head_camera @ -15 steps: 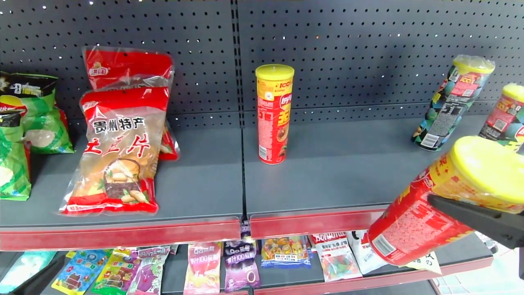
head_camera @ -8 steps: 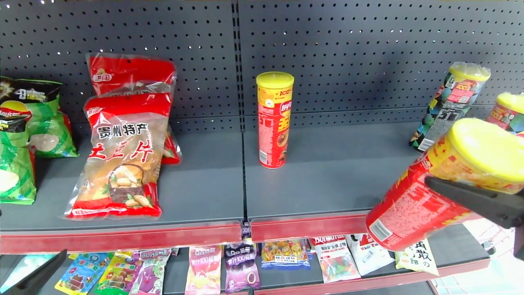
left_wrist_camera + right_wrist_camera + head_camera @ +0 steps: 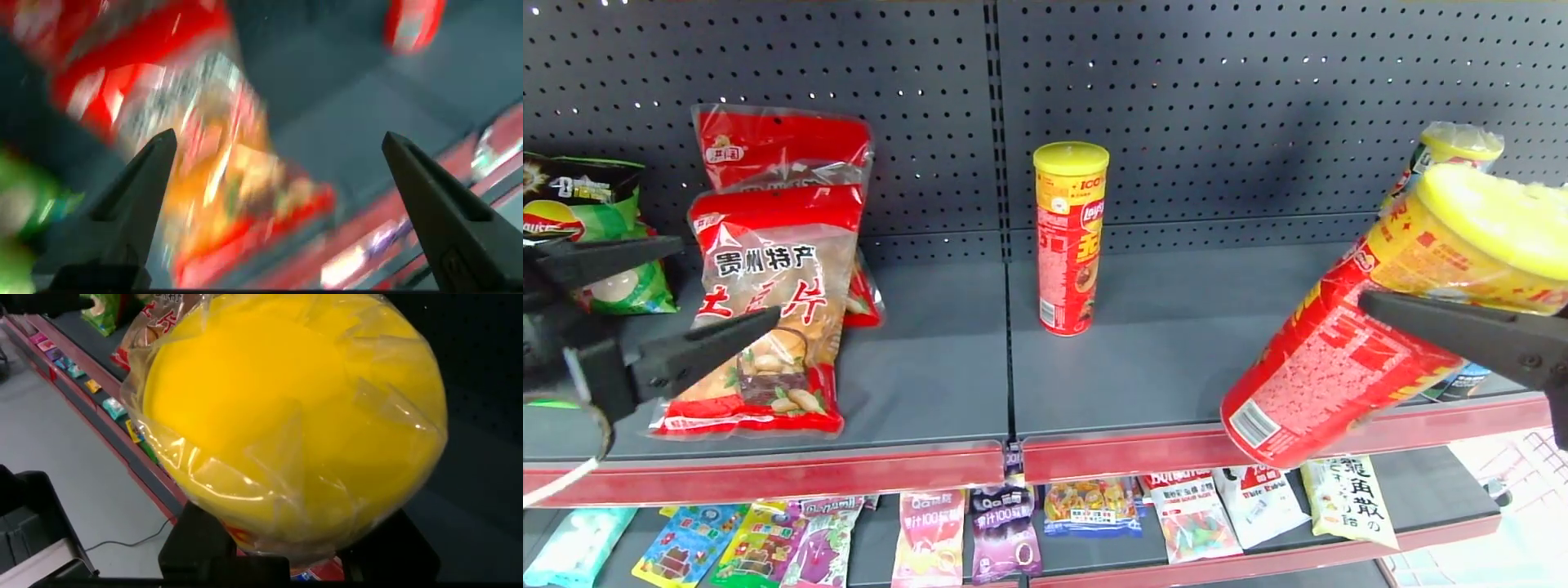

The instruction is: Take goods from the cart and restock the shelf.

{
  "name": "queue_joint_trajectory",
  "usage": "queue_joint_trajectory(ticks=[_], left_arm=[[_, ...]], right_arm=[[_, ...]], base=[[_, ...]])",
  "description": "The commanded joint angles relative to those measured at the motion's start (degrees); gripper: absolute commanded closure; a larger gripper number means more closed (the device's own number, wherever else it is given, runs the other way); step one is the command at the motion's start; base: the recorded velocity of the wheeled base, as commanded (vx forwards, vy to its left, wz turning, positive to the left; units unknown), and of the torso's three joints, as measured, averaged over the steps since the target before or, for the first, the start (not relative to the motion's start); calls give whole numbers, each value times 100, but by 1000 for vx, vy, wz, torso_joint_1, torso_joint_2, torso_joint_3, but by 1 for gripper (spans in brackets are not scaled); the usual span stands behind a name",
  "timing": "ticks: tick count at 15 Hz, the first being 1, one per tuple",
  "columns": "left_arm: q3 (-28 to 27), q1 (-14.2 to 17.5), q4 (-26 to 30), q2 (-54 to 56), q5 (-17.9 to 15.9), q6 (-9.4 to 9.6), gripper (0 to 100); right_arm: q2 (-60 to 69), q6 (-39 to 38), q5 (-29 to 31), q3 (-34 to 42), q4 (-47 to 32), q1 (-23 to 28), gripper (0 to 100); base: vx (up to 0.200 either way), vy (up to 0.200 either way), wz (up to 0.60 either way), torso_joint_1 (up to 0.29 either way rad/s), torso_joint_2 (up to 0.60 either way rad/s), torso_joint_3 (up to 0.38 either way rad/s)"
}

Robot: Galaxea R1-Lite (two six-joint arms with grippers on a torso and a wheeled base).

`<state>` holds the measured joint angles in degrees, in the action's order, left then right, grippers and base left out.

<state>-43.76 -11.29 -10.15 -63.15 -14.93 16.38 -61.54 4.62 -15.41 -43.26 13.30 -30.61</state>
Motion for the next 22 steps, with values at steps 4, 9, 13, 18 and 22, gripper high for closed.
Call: queue_joint_trajectory(ticks=[4,9,13,18,22], left_arm=[[-2163,-998,-66,-2633,-871,-452,0],[-2857,-1552,-320,-3494,-809,-469,0],[-2962,-1789,-338,-3634,-467,-461,0],[-3455,-2070,-356,-4039,122,-426,0],[-3841,-2290,-417,-4355,570,-434,0]], right_arm=[[177,4,29,11,-205,46,100],[133,4,126,2,-205,46,100],[133,4,126,37,-205,126,100],[142,4,126,37,-205,126,100],[151,4,117,46,-214,126,100]], base=[[0,0,0,0,0,0],[0,0,0,0,0,0],[0,0,0,0,0,0],[0,0,0,0,0,0],[0,0,0,0,0,0]])
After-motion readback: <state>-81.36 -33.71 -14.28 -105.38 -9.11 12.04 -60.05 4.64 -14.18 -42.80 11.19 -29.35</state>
